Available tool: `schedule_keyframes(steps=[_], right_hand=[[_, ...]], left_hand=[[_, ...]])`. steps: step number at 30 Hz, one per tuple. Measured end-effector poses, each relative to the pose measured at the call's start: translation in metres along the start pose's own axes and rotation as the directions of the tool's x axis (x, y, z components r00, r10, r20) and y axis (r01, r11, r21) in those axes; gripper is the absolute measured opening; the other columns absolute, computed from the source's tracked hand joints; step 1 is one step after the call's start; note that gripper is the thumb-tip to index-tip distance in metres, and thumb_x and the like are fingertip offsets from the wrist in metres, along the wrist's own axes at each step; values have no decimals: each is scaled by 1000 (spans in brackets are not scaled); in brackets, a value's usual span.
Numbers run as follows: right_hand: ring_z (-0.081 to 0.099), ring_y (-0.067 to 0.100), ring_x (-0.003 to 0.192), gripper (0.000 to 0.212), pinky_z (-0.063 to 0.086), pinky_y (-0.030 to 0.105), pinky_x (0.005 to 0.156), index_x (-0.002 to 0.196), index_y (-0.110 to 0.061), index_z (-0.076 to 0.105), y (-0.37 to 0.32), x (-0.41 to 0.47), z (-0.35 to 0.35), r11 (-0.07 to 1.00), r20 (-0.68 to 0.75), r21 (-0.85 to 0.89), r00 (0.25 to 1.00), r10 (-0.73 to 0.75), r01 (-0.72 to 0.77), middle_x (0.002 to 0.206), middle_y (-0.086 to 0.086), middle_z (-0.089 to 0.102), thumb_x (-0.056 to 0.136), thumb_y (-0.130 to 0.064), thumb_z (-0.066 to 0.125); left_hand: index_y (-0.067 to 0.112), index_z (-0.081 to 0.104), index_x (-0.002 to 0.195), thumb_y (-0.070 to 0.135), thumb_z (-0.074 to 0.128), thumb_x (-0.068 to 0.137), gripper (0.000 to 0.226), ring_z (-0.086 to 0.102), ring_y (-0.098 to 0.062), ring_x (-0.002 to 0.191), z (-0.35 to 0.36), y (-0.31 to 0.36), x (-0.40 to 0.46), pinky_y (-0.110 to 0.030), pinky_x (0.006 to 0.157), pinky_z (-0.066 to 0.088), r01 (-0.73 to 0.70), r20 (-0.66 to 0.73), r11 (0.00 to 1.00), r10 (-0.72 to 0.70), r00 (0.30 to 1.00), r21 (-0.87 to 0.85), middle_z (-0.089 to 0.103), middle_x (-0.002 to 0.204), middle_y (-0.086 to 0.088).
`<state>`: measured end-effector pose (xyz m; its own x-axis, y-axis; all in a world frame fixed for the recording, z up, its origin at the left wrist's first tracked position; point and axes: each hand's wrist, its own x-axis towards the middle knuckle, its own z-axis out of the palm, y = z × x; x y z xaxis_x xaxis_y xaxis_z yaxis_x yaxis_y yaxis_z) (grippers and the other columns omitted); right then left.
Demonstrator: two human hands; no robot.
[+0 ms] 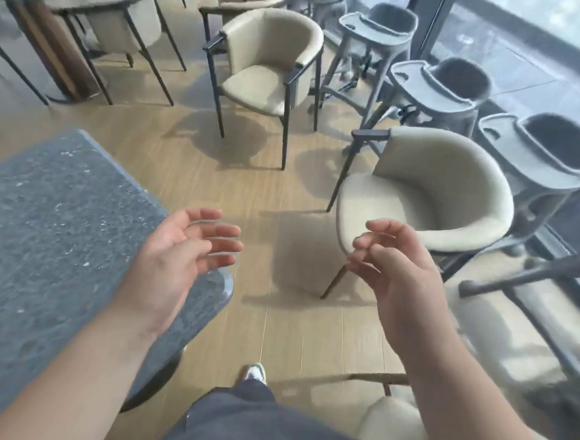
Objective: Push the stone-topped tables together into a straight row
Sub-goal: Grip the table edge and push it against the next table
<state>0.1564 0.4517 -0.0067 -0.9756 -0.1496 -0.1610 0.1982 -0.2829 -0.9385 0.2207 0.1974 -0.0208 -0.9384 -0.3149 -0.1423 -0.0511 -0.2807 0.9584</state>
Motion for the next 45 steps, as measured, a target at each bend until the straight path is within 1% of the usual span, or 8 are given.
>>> schedule_keyframes(steps=[4, 8, 14, 19, 25, 36, 40, 45], right_hand=[[59, 18, 75, 29, 53, 36, 78, 103, -10, 61, -5, 47, -6, 999, 0, -35, 1000, 3, -3, 84, 6, 62, 82, 3, 47], [58, 19, 75, 33, 53, 31, 74, 104, -10, 61, -7, 126, 0, 993, 29, -111, 999, 36, -33, 86, 7, 61, 74, -6, 49], [60, 16, 71, 34, 54, 33, 76, 106, -8, 61, -6, 269, 34, 963, 105, -246, 985, 138, -108, 86, 7, 62, 74, -6, 49], [60, 14, 70, 33, 54, 34, 76, 106, -9, 59, -20, 373, 58, 958, 189, -265, 968, 165, -111, 82, 3, 62, 75, -3, 47], [59, 19, 74, 32, 53, 35, 76, 104, -12, 62, -24, 468, 86, 959, 272, -250, 940, 204, -136, 85, 5, 63, 76, -3, 48], [60, 19, 75, 30, 56, 32, 76, 105, -9, 62, -8, 670, 203, 948, 557, -306, 791, 255, -90, 86, 5, 65, 78, -5, 49], [61, 19, 74, 30, 54, 34, 75, 105, -7, 60, -5, 760, 258, 924, 655, -378, 690, 307, -52, 84, 5, 65, 77, -7, 50], [62, 17, 74, 27, 56, 30, 76, 103, -12, 60, -18, 855, 353, 913, 779, -407, 531, 332, 27, 81, -2, 65, 78, -7, 50]], left_hand=[[8, 58, 115, 2, 45, 78, 39, 70, -30, 90, 17, -9, 50, -37, 81, 60, -16, -2, 1000, 16, 1000, 25, 73, 96, -12], [8, 59, 117, 1, 44, 81, 39, 71, -31, 92, 18, -19, 116, -37, 81, 60, -17, -41, 999, 18, 999, 44, 73, 98, -14], [12, 62, 114, 2, 45, 80, 39, 72, -32, 94, 0, -26, 228, -35, 81, 60, 44, -200, 999, -38, 979, 22, 74, 99, -13], [10, 61, 114, -13, 37, 90, 40, 71, -30, 93, 7, -9, 312, -43, 85, 58, 41, -278, 999, -33, 960, 23, 74, 97, -11], [7, 60, 116, 0, 46, 82, 38, 71, -26, 90, 4, 27, 385, -36, 81, 61, -7, -343, 1000, 10, 939, 10, 74, 95, -9], [10, 64, 113, 3, 49, 81, 37, 72, -27, 91, -39, 47, 526, -32, 77, 59, -53, -583, 999, 38, 812, -9, 75, 98, -11], [8, 63, 114, -12, 40, 92, 38, 72, -26, 89, -57, 65, 607, -38, 79, 59, -105, -703, 994, 69, 708, -7, 75, 95, -9], [9, 63, 116, 2, 48, 80, 39, 72, -31, 95, -78, 98, 683, -35, 79, 60, -131, -776, 991, 99, 623, 21, 74, 101, -13]])
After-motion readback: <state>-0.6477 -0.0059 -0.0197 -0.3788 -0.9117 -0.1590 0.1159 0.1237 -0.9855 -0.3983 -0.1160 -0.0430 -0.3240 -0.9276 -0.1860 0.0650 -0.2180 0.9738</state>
